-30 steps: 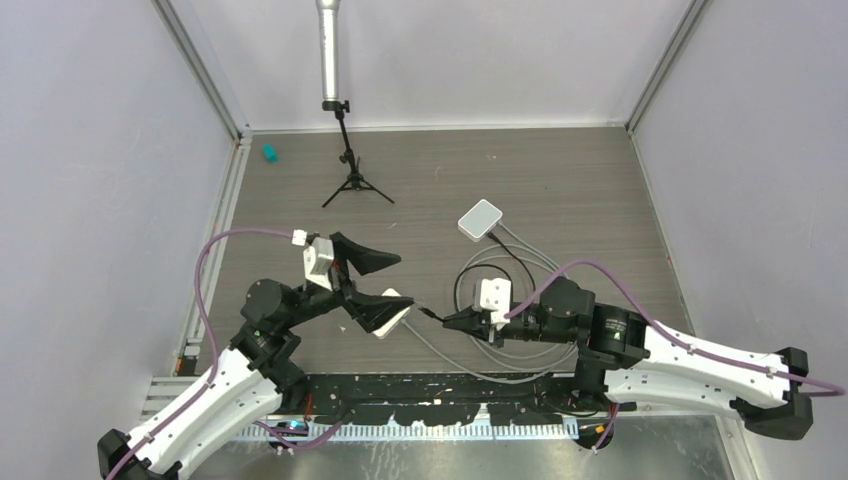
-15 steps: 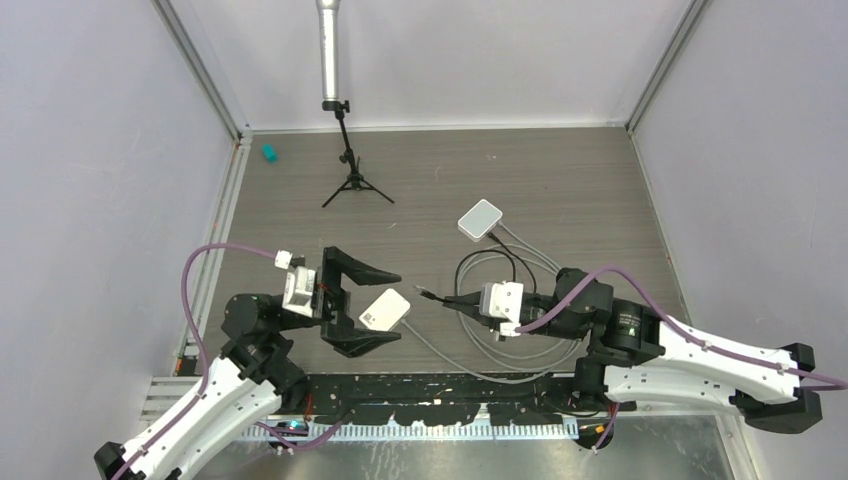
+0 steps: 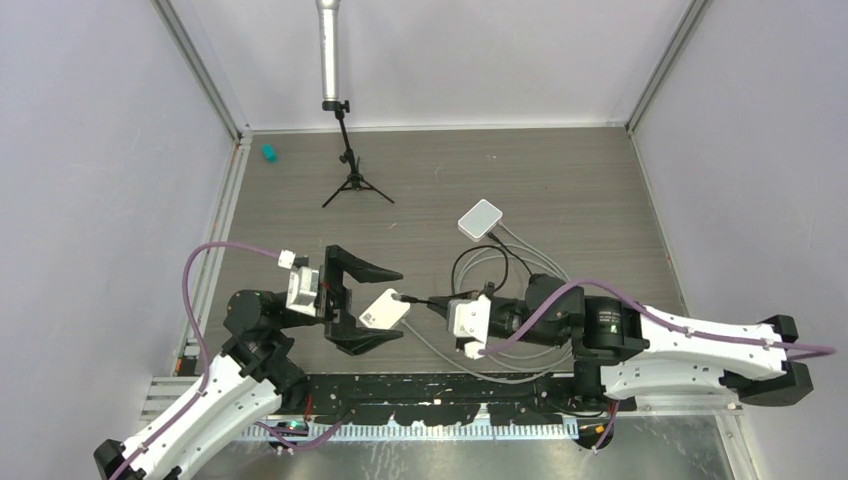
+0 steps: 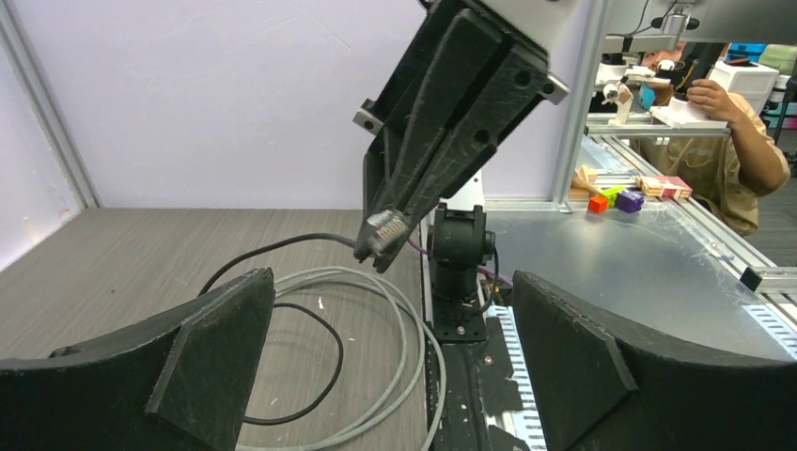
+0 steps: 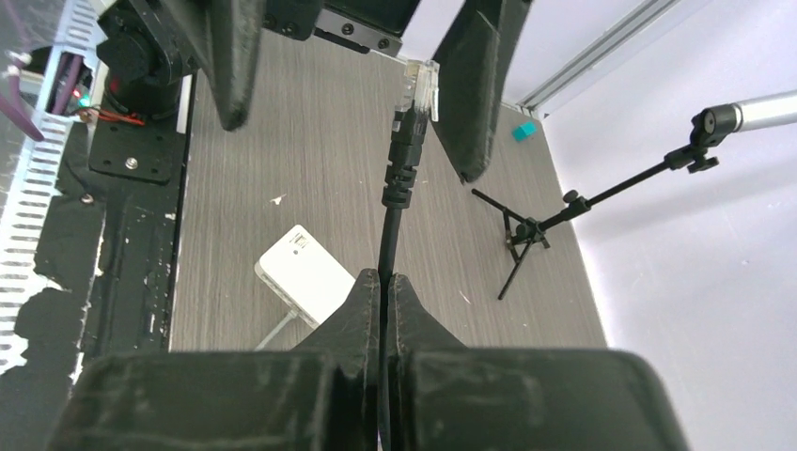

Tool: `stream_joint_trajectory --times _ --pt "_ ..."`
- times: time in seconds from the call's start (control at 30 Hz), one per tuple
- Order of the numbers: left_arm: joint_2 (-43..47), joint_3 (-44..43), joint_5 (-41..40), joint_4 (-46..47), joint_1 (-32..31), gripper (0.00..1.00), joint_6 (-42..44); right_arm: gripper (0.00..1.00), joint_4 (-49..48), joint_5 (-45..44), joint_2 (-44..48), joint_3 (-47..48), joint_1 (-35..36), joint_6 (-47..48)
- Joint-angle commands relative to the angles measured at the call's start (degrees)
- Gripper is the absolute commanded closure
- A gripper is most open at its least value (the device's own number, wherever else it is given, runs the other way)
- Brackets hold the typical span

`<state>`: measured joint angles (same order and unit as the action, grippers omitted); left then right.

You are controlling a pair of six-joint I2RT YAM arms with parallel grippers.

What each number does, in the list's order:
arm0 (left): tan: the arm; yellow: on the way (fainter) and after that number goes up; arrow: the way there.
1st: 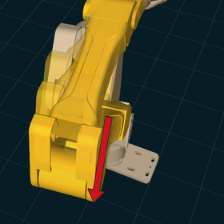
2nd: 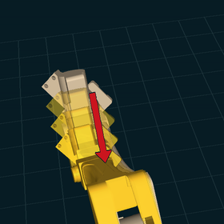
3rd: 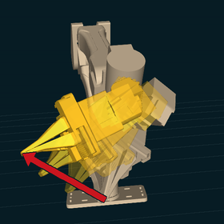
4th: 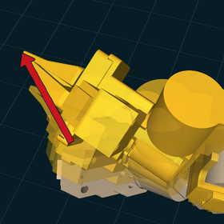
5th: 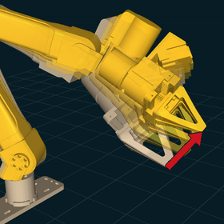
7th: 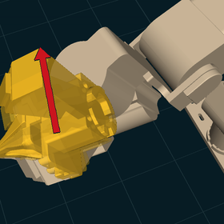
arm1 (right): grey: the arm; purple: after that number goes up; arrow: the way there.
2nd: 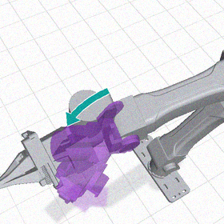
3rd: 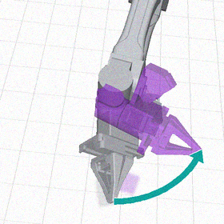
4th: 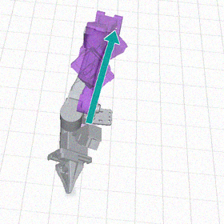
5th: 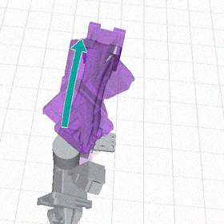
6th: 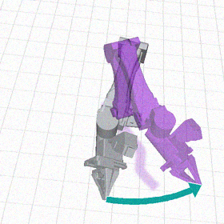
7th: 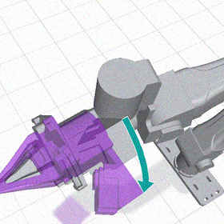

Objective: Insert the plug into the switch port
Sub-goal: Pick up the connector from the center of the board.

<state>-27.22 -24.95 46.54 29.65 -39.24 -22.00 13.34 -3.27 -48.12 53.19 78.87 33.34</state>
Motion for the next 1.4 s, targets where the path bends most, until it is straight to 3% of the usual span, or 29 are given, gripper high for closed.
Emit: stream_joint_trajectory --times 0.0,0.17,0.3,0.5,0.77,1.37 --pt "1.1 -1.5 -0.25 -0.58 0.22 0.0 1.67 0.99 -0.48 -13.49 -2.29 4.53 7.3 5.04" --pt "2.07 -1.31 0.32 -0.9 0.22 0.0 1.27 1.0 -0.32 -29.68 -7.52 6.56 15.62 10.66" --pt "2.68 -1.57 1.14 -0.91 0.22 0.02 -0.37 1.0 -0.98 -35.62 -9.98 7.85 18.32 12.67" --pt "5.12 -1.12 1.3 -3.14 0.17 0.06 -1.76 1.0 -2.48 -36.45 -10.88 8.33 19.03 12.71" --pt "6.92 -1.22 0.09 -5.56 0.22 0.24 -1.64 1.0 -2.11 -36.97 -11.93 8.97 19.04 11.45" --pt "6.35 -1.39 1.05 -5.49 0.22 0.29 -1.03 1.0 0.98 -35.9 -13.04 10.0 19.04 7.92"
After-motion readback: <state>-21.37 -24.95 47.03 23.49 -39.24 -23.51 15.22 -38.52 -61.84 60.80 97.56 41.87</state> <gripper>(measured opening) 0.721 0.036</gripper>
